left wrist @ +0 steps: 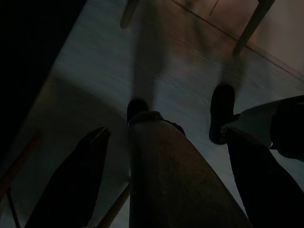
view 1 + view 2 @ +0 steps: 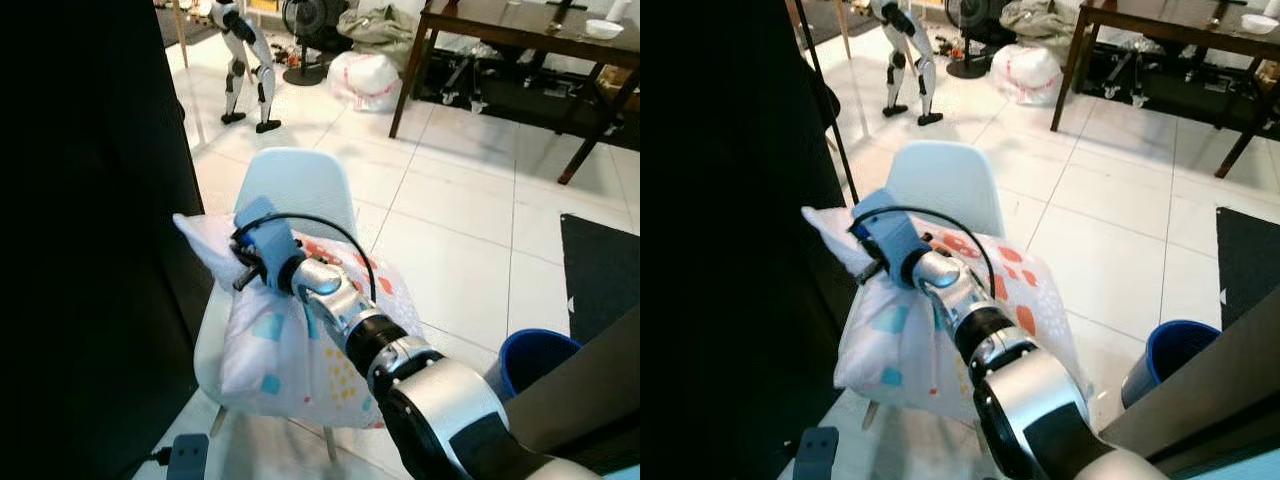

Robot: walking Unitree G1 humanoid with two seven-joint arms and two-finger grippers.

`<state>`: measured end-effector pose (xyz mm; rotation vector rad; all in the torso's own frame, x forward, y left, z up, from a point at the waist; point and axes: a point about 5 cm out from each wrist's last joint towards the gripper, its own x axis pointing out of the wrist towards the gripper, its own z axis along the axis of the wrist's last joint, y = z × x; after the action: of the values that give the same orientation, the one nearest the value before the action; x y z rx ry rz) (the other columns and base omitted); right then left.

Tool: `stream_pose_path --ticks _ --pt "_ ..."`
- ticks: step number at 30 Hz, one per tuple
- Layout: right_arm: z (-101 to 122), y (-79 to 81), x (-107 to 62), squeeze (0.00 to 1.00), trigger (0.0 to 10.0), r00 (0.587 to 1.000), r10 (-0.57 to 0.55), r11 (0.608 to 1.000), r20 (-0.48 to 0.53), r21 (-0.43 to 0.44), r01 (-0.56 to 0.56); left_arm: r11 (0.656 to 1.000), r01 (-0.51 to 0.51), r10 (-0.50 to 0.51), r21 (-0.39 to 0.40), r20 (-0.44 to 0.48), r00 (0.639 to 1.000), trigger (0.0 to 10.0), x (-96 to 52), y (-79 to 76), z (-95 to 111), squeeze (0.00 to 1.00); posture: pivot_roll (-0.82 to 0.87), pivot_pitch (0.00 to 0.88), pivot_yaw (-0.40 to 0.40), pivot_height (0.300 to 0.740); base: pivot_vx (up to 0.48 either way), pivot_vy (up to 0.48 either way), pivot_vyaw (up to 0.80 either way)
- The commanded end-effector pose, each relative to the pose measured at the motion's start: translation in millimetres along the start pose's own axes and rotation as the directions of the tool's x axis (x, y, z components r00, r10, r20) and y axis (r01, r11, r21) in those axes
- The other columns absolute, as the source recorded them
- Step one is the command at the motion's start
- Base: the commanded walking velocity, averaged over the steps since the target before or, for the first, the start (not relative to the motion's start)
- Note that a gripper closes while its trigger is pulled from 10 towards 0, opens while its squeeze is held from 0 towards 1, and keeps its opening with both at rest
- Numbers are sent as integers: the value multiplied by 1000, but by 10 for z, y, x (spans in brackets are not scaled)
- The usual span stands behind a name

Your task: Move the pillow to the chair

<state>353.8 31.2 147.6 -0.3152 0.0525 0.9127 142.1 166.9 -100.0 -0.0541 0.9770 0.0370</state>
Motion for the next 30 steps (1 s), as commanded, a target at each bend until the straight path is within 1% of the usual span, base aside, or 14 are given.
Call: stream_pose_path --ticks 1,4,5,8,9,10,12,16,18,24,27,28,29,30 --pt "92 771 227 0 10000 981 187 979 43 73 -190 1000 0 -5 -24 -218 976 10000 -187 -38 -635 0 40 192 -101 740 0 0 0" --pt "39 809 222 0 10000 981 194 978 16 71 -194 1000 -3 -2 -26 -221 975 10000 -199 -40 -662 0 47 205 -104 736 0 0 0" --pt "-63 852 201 0 10000 980 197 978 -19 76 -195 999 -12 5 -31 -231 973 10000 -231 -38 -729 0 55 226 -111 726 0 0 0" --pt "-198 861 157 0 10000 980 192 977 -52 107 -185 999 -26 17 -36 -243 970 10000 -267 -19 -799 0 56 232 -112 711 0 0 0" --pt "-263 856 132 0 10000 980 189 975 -64 130 -180 999 -31 21 -37 -248 968 10000 -285 -6 -832 0 53 239 -114 701 0 0 0" --pt "-263 856 132 0 10000 980 189 975 -64 130 -180 999 -31 21 -37 -248 968 10000 -285 -6 -832 0 53 239 -114 701 0 0 0" --pt "-347 856 97 0 10000 979 190 971 -78 162 -176 999 -35 25 -37 -254 967 10000 -305 2 -870 0 46 251 -114 686 0 0 0" --pt "-386 860 81 0 10000 978 192 969 -86 175 -175 999 -36 26 -35 -256 966 10000 -312 5 -883 0 44 258 -116 676 0 0 0" --pt "-448 894 58 0 10000 974 202 966 -100 183 -182 999 -39 30 -32 -254 967 10000 -315 14 -885 0 40 273 -121 662 0 0 0" --pt "-473 935 51 0 10000 971 213 962 -105 198 -189 998 -44 34 -35 -241 970 10000 -304 1 -861 0 42 287 -128 642 0 0 0" --pt "-478 955 50 0 10000 969 223 959 -106 201 -199 998 -48 36 -47 -222 974 10000 -289 -11 -826 0 49 293 -138 632 0 0 0" --pt "-479 977 51 0 10000 967 233 957 -105 203 -209 996 -54 38 -71 -201 979 10000 -271 -18 -783 0 51 293 -142 622 0 0 0" --pt "-479 977 51 0 10000 967 233 957 -105 203 -209 996 -54 38 -71 -201 979 10000 -271 -18 -783 0 51 293 -142 622 0 0 0" --pt "-481 995 51 0 10000 965 240 956 -104 200 -216 994 -56 39 -90 -180 983 10000 -253 -20 -737 0 53 294 -144 617 0 0 0"
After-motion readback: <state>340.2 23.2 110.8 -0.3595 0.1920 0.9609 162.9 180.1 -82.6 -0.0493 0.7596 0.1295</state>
